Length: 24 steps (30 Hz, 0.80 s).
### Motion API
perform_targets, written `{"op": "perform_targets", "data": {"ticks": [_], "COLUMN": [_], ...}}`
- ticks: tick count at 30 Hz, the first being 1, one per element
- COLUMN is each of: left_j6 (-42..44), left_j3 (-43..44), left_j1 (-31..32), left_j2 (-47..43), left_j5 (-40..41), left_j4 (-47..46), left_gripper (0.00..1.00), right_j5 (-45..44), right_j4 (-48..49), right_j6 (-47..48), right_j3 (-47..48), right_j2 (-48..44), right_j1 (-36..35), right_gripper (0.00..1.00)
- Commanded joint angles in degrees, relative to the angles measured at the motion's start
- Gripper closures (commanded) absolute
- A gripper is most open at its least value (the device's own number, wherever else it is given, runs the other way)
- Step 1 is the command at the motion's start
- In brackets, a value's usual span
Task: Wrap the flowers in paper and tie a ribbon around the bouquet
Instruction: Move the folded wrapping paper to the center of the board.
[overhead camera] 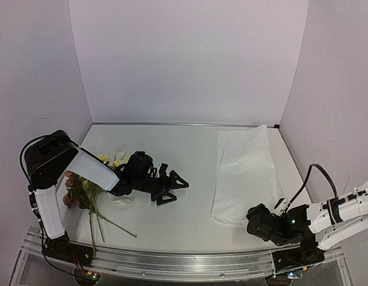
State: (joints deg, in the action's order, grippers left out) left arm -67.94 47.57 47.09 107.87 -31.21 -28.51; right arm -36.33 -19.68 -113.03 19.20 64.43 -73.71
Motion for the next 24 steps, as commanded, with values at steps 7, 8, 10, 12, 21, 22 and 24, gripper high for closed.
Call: {"op": "perform_targets", "data": {"ticks": [7,8,10,12,21,22,24], "left_j6": [-0.07,-0.25,-0.67,-1.36,-6.33,-7.28,-9.53], "left_j3": [3.14,3.14,3.08,3.04,1.22,0.67,-0.73], "left_j1": [0.02,0.02,0.02,0.02,0.11,0.11,0.18], "left_j2": [0.70,0.85,1.19,1.54,1.50,1.35,1.15], "left_j5": [-1.02,-1.16,-1.37,-1.65,-2.93,-2.95,-2.68], "left_j4": [-1.03,-1.20,-1.74,-2.65,-6.41,-7.17,-8.37], "left_gripper": [0.09,0.09,0.09,0.09,0.15,0.17,0.20], "right_j5": [-10.17,-10.23,-10.02,-9.60,-6.57,-5.95,-4.68], "right_j4": [9.74,10.40,11.55,12.42,20.13,21.52,22.23], "right_j6": [1.51,1.65,1.64,1.39,2.33,3.26,4.67], "right_j3": [-1.34,-1.28,-1.05,-0.80,-1.42,-1.32,-0.70], "right_j2": [2.84,3.22,4.11,5.35,10.24,10.68,11.20], "right_j1": [-0.30,-0.29,-0.24,-0.23,2.51,3.21,4.46], "right_gripper": [0.24,0.25,0.25,0.25,0.32,0.36,0.48]}}
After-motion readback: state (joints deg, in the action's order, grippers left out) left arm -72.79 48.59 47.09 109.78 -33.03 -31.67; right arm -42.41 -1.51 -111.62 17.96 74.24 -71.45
